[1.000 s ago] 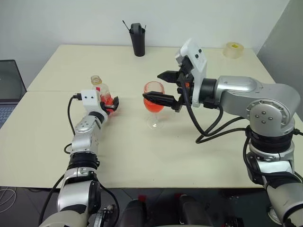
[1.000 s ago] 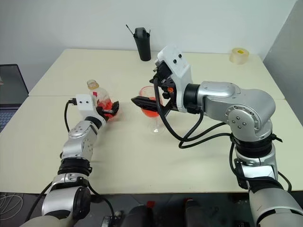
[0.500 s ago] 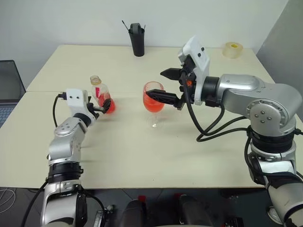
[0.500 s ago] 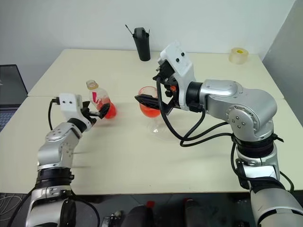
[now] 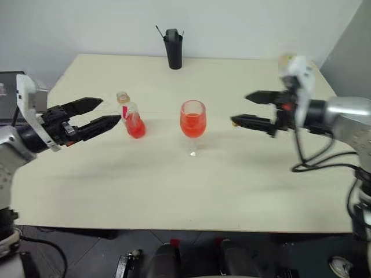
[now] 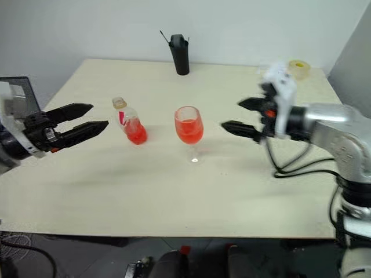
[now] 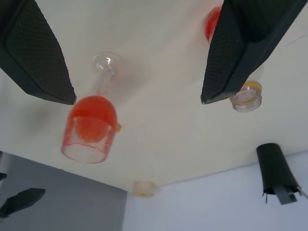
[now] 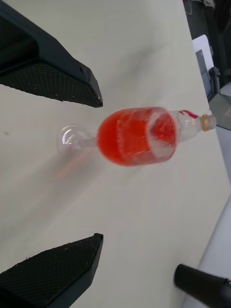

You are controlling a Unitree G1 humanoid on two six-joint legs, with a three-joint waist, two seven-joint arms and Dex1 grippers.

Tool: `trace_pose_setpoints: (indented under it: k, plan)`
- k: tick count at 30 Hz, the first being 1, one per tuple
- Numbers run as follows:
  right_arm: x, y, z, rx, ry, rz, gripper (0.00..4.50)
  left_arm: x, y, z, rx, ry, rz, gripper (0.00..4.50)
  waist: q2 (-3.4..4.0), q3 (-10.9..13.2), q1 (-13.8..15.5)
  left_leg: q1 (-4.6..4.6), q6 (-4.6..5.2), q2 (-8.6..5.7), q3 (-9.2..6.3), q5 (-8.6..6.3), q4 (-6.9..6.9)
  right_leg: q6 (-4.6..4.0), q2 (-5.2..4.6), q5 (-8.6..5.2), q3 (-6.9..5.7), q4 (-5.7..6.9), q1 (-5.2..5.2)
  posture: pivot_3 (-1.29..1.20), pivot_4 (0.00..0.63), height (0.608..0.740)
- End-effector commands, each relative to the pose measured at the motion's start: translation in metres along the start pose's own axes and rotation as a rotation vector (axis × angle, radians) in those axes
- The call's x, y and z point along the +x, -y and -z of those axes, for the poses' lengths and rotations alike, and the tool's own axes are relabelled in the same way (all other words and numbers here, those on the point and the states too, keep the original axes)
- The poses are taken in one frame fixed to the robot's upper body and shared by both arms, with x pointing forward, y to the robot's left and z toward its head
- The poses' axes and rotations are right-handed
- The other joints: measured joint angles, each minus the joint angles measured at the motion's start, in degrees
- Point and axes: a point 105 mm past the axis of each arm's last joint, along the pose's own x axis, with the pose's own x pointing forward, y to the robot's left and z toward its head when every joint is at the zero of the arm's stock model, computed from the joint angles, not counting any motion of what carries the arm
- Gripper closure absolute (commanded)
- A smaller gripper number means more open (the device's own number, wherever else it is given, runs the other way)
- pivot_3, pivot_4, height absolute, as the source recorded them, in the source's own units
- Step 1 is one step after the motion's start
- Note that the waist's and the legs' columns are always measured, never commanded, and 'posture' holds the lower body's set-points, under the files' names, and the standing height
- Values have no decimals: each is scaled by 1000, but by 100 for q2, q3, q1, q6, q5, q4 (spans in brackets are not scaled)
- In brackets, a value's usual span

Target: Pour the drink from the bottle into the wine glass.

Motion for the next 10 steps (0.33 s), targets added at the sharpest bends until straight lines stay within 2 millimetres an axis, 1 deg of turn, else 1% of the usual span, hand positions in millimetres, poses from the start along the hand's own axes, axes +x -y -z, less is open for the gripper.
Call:
trace_pose_setpoints:
  k: [1,3,5,7,10]
  plan:
    - [-35,-7,-31,-71,126,-74,0,-12,0,-24,78,9,34,34,11,8,-4,2,0,2,1,0,-1,0,2,0,1,1,1,0,150,740]
    - [-44,-6,-35,-77,127,-77,0,-16,-2,-30,82,10,49,34,15,9,-11,2,0,3,6,0,-2,0,5,0,5,2,-2,0,150,740]
    - [-47,-5,-36,-96,118,-74,0,-17,-3,-30,77,0,74,34,15,9,-16,6,0,6,5,0,-5,-2,8,-1,5,2,0,0,150,740]
    - [-47,-7,-35,-91,119,-94,0,-15,-3,-24,81,-29,94,34,16,10,-18,7,1,7,7,0,-5,-2,9,-1,6,2,0,0,150,740]
    - [-44,-9,-32,-79,127,-115,0,-14,-1,-27,68,-12,120,34,17,11,-7,4,0,6,6,0,-5,-3,8,-2,5,3,-1,0,150,740]
